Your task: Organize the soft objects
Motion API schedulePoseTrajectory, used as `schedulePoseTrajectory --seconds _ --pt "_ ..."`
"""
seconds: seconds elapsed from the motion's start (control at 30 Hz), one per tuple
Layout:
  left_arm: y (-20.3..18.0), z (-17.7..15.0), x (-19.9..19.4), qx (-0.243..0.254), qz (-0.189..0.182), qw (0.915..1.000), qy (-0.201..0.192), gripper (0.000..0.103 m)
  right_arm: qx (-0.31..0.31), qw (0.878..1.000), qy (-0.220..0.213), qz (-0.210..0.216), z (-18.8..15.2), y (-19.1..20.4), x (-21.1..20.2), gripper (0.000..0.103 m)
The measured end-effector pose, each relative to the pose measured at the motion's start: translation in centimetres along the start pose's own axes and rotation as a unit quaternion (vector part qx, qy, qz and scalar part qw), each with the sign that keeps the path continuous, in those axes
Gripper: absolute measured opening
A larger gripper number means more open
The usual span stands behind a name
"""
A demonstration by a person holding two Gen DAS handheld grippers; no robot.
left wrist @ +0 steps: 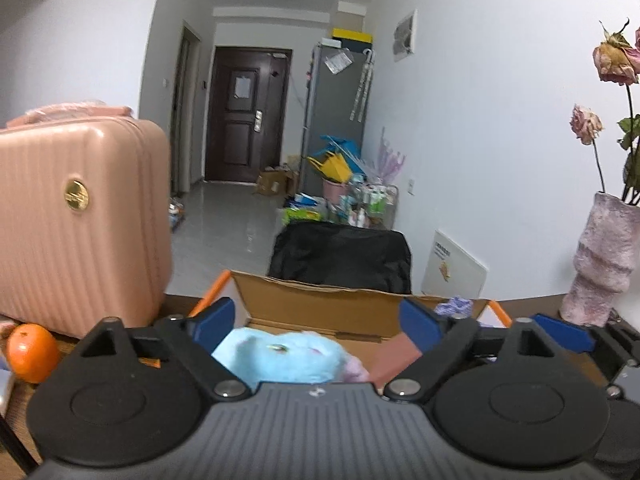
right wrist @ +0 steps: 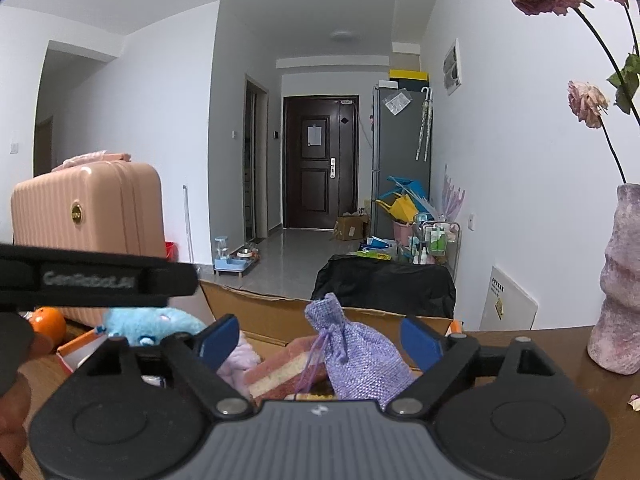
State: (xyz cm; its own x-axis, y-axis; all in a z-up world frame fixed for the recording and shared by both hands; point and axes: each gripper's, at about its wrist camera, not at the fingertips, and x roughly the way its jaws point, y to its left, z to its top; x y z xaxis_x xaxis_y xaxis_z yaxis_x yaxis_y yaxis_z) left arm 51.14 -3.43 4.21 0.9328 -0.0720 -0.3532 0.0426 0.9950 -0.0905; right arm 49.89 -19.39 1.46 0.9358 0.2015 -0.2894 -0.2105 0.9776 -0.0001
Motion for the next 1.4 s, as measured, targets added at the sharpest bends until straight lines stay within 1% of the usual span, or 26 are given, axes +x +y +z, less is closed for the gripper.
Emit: schedulePoseTrajectory --seconds 0.07,0.13,0.2,0.23,0.33,0.5,0.7,0.97,1.4 --pt "0.4 -0.1 -0.1 0.003 0.009 1.0000 0.001 0.103 0.003 1.000 0.003 -0.004 0.0 -0.1 0.1 0.093" --pt "0.6 0.0 -0.1 0.003 0.020 0.9998 0.000 0.103 0.006 1.000 0.005 -0.007 0.0 -0.3 0.1 0.097" --pt "1.0 0.0 -0.1 0.002 0.022 0.9997 0.002 0.103 0.007 1.000 0.006 -0.011 -0.1 -0.4 0.1 0.102" --pt "1.2 0.0 -0.1 0.000 0.024 0.9997 0.003 0.103 0.007 1.000 0.005 -0.014 0.0 -0.3 0.1 0.103" --pt "1.8 0.0 -0.2 -0.005 0.029 0.9995 0.007 0.103 0.003 1.000 0.006 -0.023 -0.2 -0.3 0.1 0.103" --pt "2.2 -0.3 -0.7 -0.002 0.040 0.9992 0.001 0.103 -0.001 0.999 0.010 -0.034 -0.4 -0.2 -0.1 0.103" --pt "2.6 -0.4 -1.9 -0.002 0.047 0.9989 -0.004 0.103 -0.005 0.999 0.008 -0.046 -0.7 0.0 -1.4 0.103" --pt "2.8 -1.3 -5.1 0.004 0.051 0.9986 -0.014 0.103 0.000 0.998 -0.005 -0.056 -1.3 0.1 -4.6 0.103" --pt "4.5 -3.8 -11.8 0.008 0.064 0.9977 -0.020 0.103 0.018 0.998 -0.026 -0.062 -2.2 0.1 -11.3 0.103"
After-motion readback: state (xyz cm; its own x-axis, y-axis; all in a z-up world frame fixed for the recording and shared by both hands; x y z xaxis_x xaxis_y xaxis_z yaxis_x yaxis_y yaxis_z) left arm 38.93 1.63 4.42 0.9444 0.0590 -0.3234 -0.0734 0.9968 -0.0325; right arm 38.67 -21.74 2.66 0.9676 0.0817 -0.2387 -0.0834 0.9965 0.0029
